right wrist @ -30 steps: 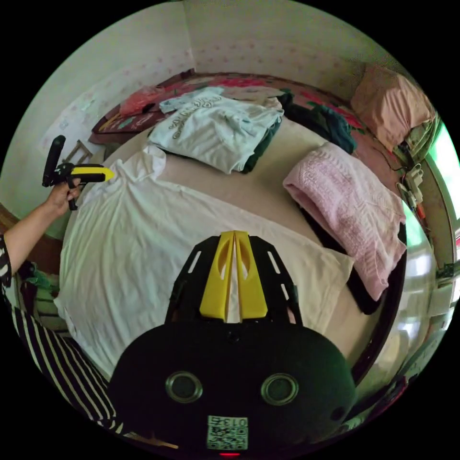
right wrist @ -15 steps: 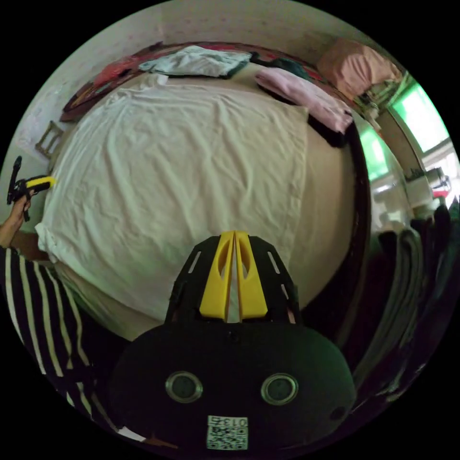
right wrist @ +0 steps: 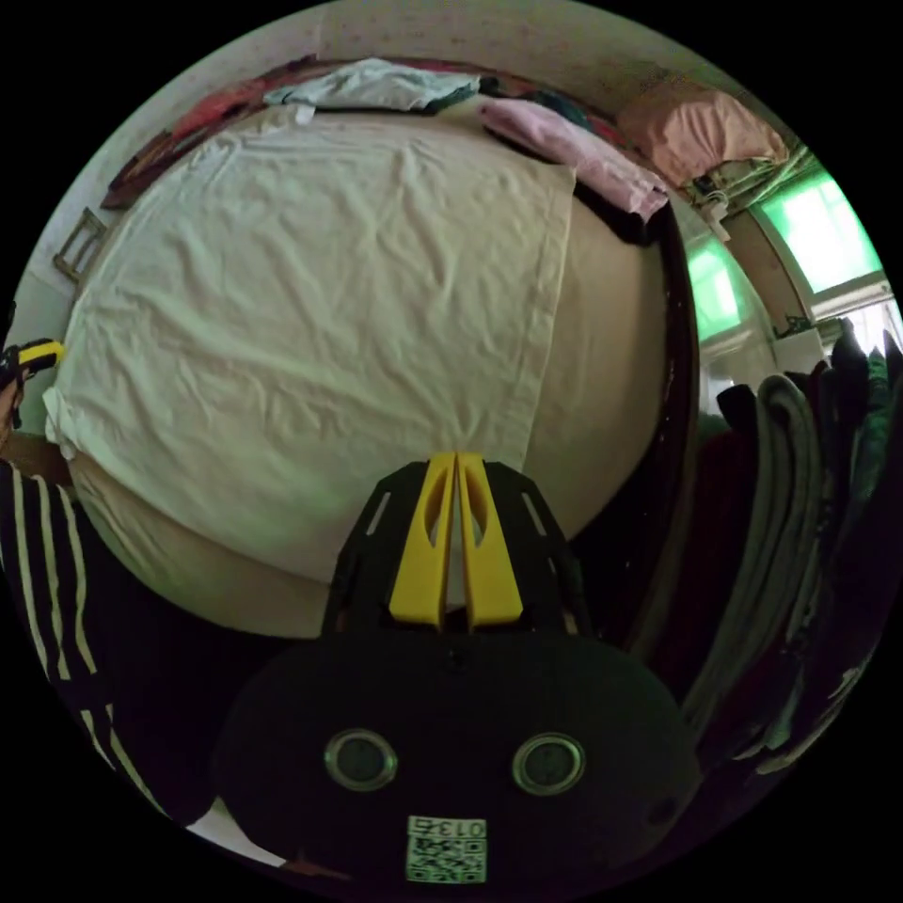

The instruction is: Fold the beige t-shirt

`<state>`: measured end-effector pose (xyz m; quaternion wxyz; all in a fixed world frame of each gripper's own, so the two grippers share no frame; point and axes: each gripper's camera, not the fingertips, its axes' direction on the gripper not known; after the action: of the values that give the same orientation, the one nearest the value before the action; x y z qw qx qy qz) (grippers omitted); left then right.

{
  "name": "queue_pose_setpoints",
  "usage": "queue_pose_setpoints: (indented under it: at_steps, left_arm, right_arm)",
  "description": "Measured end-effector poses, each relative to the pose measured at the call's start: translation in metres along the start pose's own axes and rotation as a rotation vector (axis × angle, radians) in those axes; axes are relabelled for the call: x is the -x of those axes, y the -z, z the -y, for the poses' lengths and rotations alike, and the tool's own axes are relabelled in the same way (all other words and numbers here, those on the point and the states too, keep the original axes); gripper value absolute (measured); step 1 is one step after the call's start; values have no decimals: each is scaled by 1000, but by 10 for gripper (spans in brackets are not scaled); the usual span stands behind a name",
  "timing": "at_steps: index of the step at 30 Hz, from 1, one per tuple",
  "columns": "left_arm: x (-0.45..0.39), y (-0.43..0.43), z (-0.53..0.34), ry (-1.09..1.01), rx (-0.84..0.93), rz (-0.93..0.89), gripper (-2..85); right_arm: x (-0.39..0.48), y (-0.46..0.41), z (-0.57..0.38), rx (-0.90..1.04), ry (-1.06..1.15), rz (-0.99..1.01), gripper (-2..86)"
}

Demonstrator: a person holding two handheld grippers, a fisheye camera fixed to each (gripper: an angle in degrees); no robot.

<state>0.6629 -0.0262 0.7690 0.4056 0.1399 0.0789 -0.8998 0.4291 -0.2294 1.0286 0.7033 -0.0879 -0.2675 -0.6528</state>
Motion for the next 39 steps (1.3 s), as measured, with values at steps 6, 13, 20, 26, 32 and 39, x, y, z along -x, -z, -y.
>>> queue_pose_setpoints:
  at_steps: [6,13,20,26,32,39]
  left_arm:
    - [-35,36,-4,-202,-71,-166,88]
    - [-118,13,-10,-549,162,-24,119]
    - [-139,-12,14,-522,250,18,56]
    - [-138,5,24,-511,272,11,6]
    - [-123,61,39,-553,195,52,0]
    - [-80,104,106,-592,58,118,0]
  right_arm:
    - [-3,33,-32,-137,119,99,48]
    - [13,20,-86,-9,377,61,82]
    - [21,-3,-105,34,470,-29,81]
    - [16,-24,-117,68,477,-71,25]
    - [-5,-5,-118,-2,397,-62,7]
    - [-38,13,-80,-86,312,-52,6]
